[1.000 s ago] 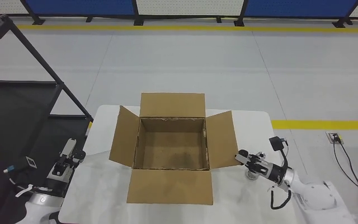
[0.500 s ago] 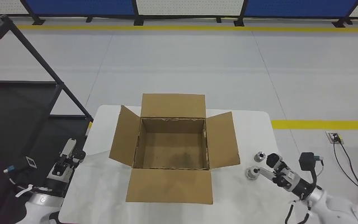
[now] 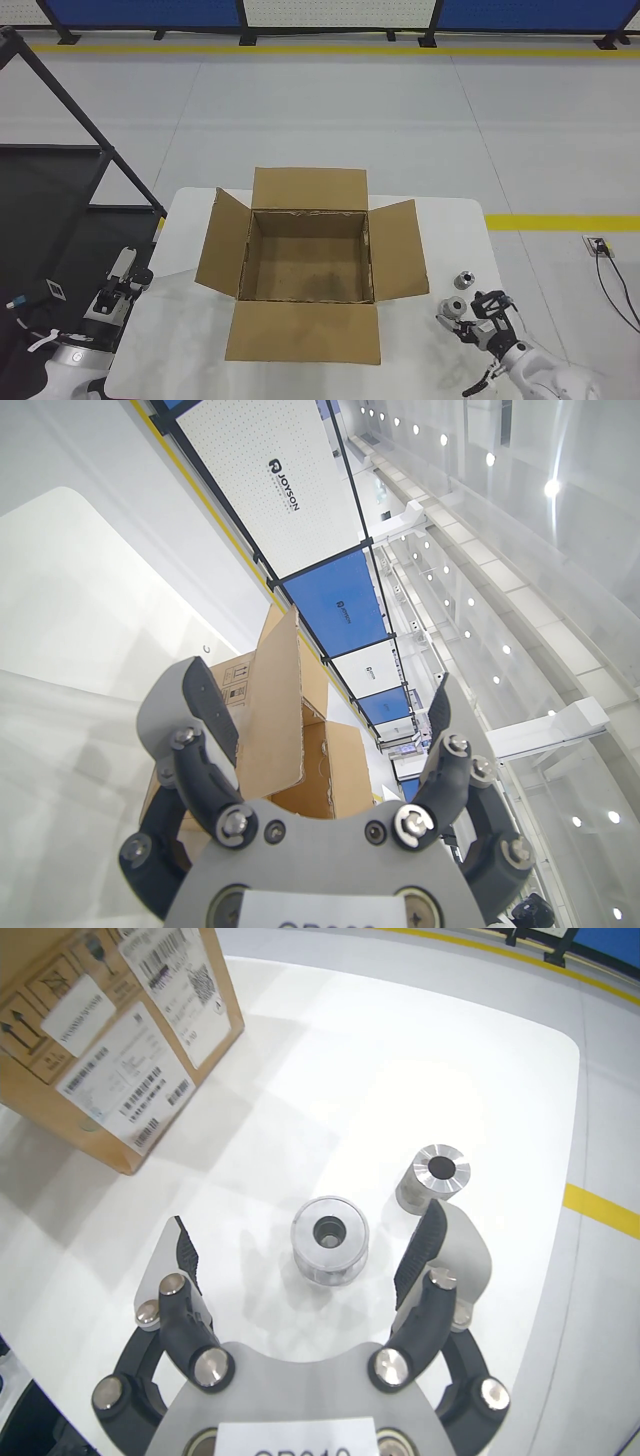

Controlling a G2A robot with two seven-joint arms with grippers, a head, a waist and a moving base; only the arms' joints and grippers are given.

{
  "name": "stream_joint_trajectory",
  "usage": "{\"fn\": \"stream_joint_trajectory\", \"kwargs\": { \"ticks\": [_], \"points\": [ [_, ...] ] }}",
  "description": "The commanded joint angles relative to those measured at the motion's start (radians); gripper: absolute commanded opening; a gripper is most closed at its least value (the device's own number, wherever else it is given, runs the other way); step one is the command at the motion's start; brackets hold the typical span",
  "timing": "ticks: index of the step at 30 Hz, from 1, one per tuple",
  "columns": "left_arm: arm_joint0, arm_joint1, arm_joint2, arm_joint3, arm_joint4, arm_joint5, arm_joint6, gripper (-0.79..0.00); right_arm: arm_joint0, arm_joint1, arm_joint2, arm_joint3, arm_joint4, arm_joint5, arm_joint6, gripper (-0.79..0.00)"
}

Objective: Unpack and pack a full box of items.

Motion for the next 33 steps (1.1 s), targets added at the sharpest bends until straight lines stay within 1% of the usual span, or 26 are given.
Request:
{"fn": "stream_joint_trajectory", "kwargs": {
  "ticks": [1, 2, 3, 4, 5, 6, 13, 19, 21, 23, 27, 30, 33],
  "points": [
    [0.000, 0.000, 0.000, 0.000, 0.000, 0.000, 0.000, 0.000, 0.026, -0.003, -0.016, 0.026, -0.009, 0.018, 0.012, -0.160],
    [0.000, 0.000, 0.000, 0.000, 0.000, 0.000, 0.000, 0.000, 0.038, -0.004, -0.023, 0.038, -0.015, 0.026, 0.019, -0.416],
    [0.000, 0.000, 0.000, 0.000, 0.000, 0.000, 0.000, 0.000, 0.047, -0.005, -0.030, 0.046, -0.018, 0.029, 0.021, -0.483],
    [0.000, 0.000, 0.000, 0.000, 0.000, 0.000, 0.000, 0.000, 0.055, -0.006, -0.035, 0.054, -0.018, 0.030, 0.023, -0.591],
    [0.000, 0.000, 0.000, 0.000, 0.000, 0.000, 0.000, 0.000, 0.061, -0.007, -0.040, 0.059, -0.020, 0.032, 0.024, -0.745],
    [0.000, 0.000, 0.000, 0.000, 0.000, 0.000, 0.000, 0.000, 0.065, -0.007, -0.043, 0.063, -0.021, 0.033, 0.025, -0.785],
    [0.000, 0.000, 0.000, 0.000, 0.000, 0.000, 0.000, 0.000, 0.057, -0.003, -0.025, 0.040, -0.019, 0.010, 0.036, -0.785],
    [0.000, 0.000, 0.000, 0.000, 0.000, 0.000, 0.000, 0.000, 0.008, 0.002, 0.019, -0.055, 0.007, 0.009, -0.013, -0.785],
    [0.000, 0.000, 0.000, 0.000, 0.000, 0.000, 0.000, 0.000, -0.010, 0.002, 0.039, -0.111, 0.023, 0.035, -0.022, -0.785],
    [0.000, 0.000, 0.000, 0.000, 0.000, 0.000, 0.000, 0.000, -0.025, 0.000, 0.053, -0.184, 0.040, 0.081, -0.024, -0.785],
    [0.000, 0.000, 0.000, 0.000, 0.000, 0.000, 0.000, 0.000, -0.041, -0.007, 0.065, -0.366, 0.077, 0.175, -0.045, -0.785],
    [0.000, 0.000, 0.000, 0.000, 0.000, 0.000, 0.000, 0.000, -0.004, -0.012, 0.036, -0.482, 0.083, 0.219, -0.012, -0.785],
    [0.000, 0.000, 0.000, 0.000, 0.000, 0.000, 0.000, 0.000, 0.081, -0.019, -0.047, -0.547, 0.053, 0.244, 0.059, -0.785]
  ]
}}
